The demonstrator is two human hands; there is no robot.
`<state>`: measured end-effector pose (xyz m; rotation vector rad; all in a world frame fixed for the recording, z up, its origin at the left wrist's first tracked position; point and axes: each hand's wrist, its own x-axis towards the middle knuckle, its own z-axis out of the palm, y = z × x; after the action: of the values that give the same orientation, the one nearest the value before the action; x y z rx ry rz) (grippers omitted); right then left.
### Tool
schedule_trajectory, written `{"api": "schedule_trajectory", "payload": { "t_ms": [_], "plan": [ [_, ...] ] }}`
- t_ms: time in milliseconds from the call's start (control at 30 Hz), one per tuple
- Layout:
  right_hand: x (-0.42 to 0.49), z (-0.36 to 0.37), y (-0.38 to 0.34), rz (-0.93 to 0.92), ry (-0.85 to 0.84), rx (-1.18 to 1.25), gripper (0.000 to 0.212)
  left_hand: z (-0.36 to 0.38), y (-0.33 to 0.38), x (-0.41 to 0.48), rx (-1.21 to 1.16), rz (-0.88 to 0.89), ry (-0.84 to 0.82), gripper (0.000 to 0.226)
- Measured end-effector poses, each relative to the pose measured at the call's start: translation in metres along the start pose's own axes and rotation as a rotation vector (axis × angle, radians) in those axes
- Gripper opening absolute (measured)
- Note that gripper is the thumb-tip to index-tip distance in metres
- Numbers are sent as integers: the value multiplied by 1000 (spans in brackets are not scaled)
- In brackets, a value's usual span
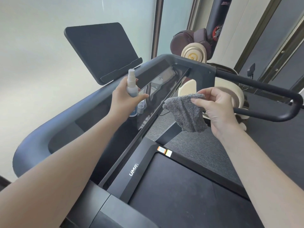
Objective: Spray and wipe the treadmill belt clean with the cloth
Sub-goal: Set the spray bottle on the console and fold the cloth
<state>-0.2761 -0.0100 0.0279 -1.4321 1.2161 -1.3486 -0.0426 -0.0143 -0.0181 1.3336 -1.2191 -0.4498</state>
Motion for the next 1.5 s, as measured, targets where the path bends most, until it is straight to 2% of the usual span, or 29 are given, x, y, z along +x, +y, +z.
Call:
{"api": "schedule_trajectory", "payload": {
  "t_ms": [133,233,300,367,433,500,600,733,833,867,933,1000,1067,1167,1367,1500],
  "plan": [
    [-3,-3,-2,-3,0,2,22,-1,3,-3,31,24,5,73],
    [-6,-8,-5,-14,12,3,22,-6,17,-4,47,43,103,82],
    [-7,-13,-7,-18,21,6,23,-11,29,-8,90,84,199,79],
    [-9,-19,-8,-16,30,14,23,-13,42,-16,131,155,292,67],
    [-11,-25,-10,-17,38,16,22,-9,56,-27,128,218,309,52],
    [-13,-32,-14,-29,52,15,22,1,66,-38,97,258,224,39],
    [-18,-41,-23,-59,58,25,20,22,74,-50,36,222,21,31],
    [-27,-48,-38,-96,41,111,20,49,81,-62,-18,20,-251,47],
    [-33,-51,-50,-121,29,191,21,61,87,-68,-211,-179,-412,63],
    [-35,-51,-52,-128,22,212,20,64,89,-69,-292,-226,-446,60],
    [-37,-53,-53,-124,19,244,20,69,94,-73,-437,-279,-469,38],
    [-36,-54,-49,-105,41,254,19,72,101,-76,-521,-272,-438,19],
    [-36,-55,-41,-120,81,178,16,76,105,-79,-540,-231,-394,13],
    [-35,-51,-27,-224,182,-87,11,79,111,-81,-559,-223,-346,12],
    [-34,-47,-12,-323,269,-165,11,80,108,-79,-309,-5,-158,19],
    [-30,-67,-12,-217,294,-30,9,65,98,-66,-417,-169,-108,22]
  ]
}}
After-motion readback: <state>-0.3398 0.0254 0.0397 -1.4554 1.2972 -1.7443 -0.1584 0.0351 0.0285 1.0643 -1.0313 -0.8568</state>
